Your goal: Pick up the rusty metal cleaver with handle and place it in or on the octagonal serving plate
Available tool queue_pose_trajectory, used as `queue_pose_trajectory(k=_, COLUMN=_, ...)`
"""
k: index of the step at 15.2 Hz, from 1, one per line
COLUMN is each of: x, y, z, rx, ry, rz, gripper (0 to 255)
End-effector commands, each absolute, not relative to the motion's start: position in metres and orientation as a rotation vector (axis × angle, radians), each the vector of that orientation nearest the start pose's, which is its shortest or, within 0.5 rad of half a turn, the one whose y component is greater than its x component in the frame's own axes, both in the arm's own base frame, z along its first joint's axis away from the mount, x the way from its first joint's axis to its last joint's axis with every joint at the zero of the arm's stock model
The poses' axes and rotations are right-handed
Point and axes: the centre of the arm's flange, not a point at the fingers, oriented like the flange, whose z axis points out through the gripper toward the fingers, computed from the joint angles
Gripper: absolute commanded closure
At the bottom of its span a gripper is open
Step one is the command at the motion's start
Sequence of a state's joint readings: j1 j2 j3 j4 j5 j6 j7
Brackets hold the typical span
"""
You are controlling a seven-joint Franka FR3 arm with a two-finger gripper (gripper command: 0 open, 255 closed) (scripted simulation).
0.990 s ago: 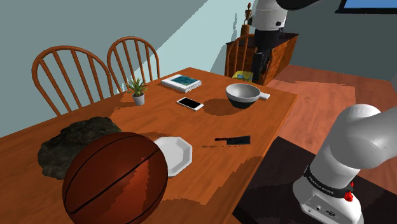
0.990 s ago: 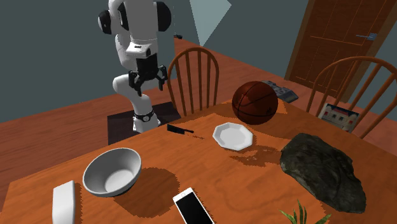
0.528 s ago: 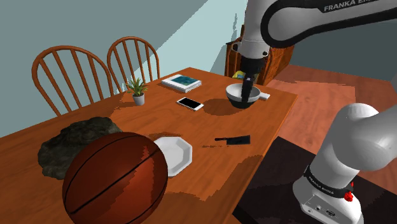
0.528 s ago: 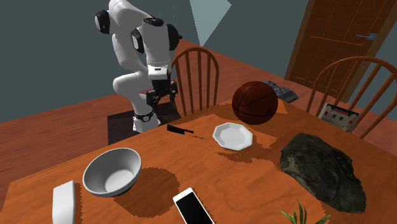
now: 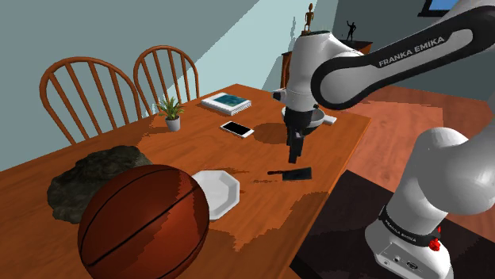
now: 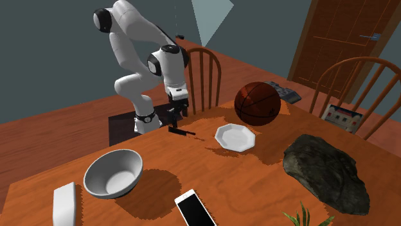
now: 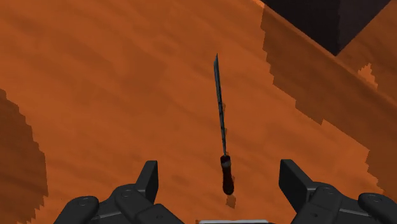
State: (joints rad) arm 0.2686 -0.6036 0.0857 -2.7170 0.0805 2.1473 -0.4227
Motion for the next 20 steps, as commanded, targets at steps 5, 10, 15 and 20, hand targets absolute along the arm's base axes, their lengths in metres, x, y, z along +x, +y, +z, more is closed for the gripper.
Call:
queue_pose_trajectory(k=5, x=0.327, y=0.146, z=0.359, rx=-2.840, ry=-1.259, rz=-0.078, gripper=0)
queue_pose_trajectory(k=10, x=0.328, y=0.147, z=0.333, rx=-2.840, ry=-1.259, rz=-0.078, gripper=0)
queue_pose_trajectory(k=15, x=0.328, y=0.147, z=0.330, rx=-2.840, ry=-1.259, rz=-0.078, gripper=0)
queue_pose_trajectory(k=20, x=0.328, y=0.147, z=0.330, rx=-2.840, ry=-1.259, rz=-0.078, gripper=255)
